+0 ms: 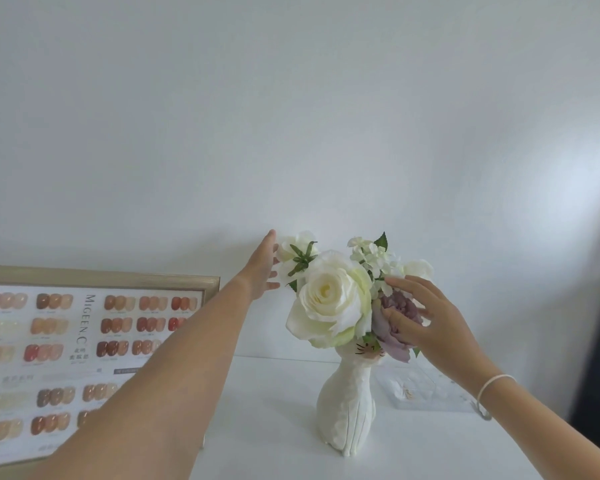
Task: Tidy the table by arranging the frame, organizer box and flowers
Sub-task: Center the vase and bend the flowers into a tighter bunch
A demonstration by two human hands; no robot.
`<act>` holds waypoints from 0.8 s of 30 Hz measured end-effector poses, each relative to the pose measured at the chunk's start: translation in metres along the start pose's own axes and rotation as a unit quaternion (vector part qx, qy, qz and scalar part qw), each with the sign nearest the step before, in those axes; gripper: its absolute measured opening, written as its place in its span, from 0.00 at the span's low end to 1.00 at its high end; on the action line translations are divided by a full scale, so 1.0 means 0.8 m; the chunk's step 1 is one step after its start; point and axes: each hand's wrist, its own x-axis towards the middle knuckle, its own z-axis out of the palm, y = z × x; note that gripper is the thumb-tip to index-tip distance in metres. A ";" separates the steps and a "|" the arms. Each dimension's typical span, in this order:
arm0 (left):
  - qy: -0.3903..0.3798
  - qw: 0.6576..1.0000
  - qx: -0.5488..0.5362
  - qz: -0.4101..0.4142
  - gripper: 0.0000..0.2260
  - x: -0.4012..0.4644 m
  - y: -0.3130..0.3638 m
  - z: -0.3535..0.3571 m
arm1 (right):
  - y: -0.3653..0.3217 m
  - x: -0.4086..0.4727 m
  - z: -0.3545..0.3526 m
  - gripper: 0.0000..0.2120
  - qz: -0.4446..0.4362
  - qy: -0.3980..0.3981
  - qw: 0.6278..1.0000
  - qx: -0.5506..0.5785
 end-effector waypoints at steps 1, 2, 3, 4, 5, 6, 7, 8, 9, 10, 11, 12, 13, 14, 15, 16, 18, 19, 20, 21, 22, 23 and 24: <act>-0.007 1.000 -0.014 -0.001 0.28 0.003 -0.001 0.001 | 0.001 0.001 0.000 0.22 -0.001 0.000 1.000 -0.001; -0.010 1.000 -0.026 -0.001 0.28 0.006 -0.001 0.001 | 0.002 0.001 0.000 0.21 -0.001 0.001 1.000 -0.002; -0.010 0.999 -0.035 -0.002 0.28 0.007 0.000 0.002 | 0.002 0.002 -0.001 0.21 -0.001 0.001 1.000 -0.002; -0.011 0.999 -0.042 -0.003 0.28 0.007 0.001 0.003 | 0.003 0.002 -0.001 0.21 -0.001 0.000 1.000 -0.002; -0.018 0.999 -0.046 -0.006 0.29 0.007 0.003 0.003 | 0.004 0.002 -0.001 0.22 -0.003 -0.001 1.000 -0.003; -0.031 0.998 -0.046 -0.010 0.29 0.006 0.005 0.003 | 0.005 0.002 -0.001 0.22 -0.005 -0.001 1.000 -0.004; -0.050 0.998 -0.045 -0.013 0.30 0.006 0.006 0.004 | 0.005 0.002 -0.001 0.22 -0.006 -0.001 1.000 -0.007; -0.068 0.997 -0.042 -0.014 0.31 0.005 0.008 0.005 | 0.006 0.002 -0.001 0.22 -0.006 -0.001 1.000 -0.008; -0.086 0.995 -0.038 -0.013 0.32 0.004 0.010 0.006 | 0.006 0.002 0.000 0.22 -0.007 -0.001 1.000 -0.009; -0.103 0.994 -0.033 -0.012 0.32 0.002 0.013 0.008 | 0.006 0.003 0.000 0.22 -0.006 0.000 1.000 -0.008; -0.118 0.993 -0.027 -0.013 0.32 -0.001 0.016 0.010 | 0.007 0.002 0.000 0.22 -0.004 0.000 1.000 -0.006; -0.130 0.991 -0.021 -0.012 0.33 -0.003 0.019 0.012 | 0.006 0.002 0.000 0.22 -0.003 0.000 1.000 -0.005; -0.140 0.990 -0.016 -0.010 0.33 -0.006 0.023 0.013 | 0.006 0.002 0.000 0.21 -0.002 0.000 1.000 -0.004; -0.144 0.990 -0.010 -0.007 0.33 -0.009 0.027 0.014 | 0.006 0.001 0.000 0.21 -0.001 0.000 1.000 -0.003; -0.141 0.990 -0.002 -0.003 0.33 -0.012 0.032 0.015 | 0.004 0.001 0.000 0.21 -0.002 -0.001 1.000 -0.002; -0.133 0.991 0.009 0.004 0.33 -0.015 0.038 0.015 | 0.002 0.000 0.000 0.20 -0.003 -0.001 1.000 -0.002; -0.113 0.993 0.032 0.022 0.32 -0.022 0.051 0.016 | -0.001 0.002 -0.001 0.19 -0.005 0.004 1.000 -0.002; -0.107 0.993 0.040 0.028 0.31 -0.025 0.057 0.017 | -0.003 0.003 -0.001 0.19 -0.006 0.008 1.000 -0.005; -0.108 0.992 0.047 0.034 0.31 -0.027 0.061 0.018 | -0.004 0.004 -0.002 0.19 -0.006 0.014 1.000 -0.010; -0.115 0.991 0.058 0.038 0.31 -0.031 0.065 0.020 | -0.005 0.005 -0.003 0.19 -0.007 0.022 1.000 -0.016; -0.124 0.989 0.072 0.042 0.31 -0.035 0.067 0.022 | -0.005 0.007 -0.004 0.18 -0.009 0.031 0.999 -0.023; -0.133 0.986 0.090 0.045 0.31 -0.039 0.069 0.024 | -0.006 0.008 -0.005 0.18 -0.009 0.039 0.999 -0.031; -0.141 0.983 0.109 0.048 0.31 -0.043 0.069 0.027 | -0.006 0.009 -0.005 0.18 -0.009 0.045 0.998 -0.038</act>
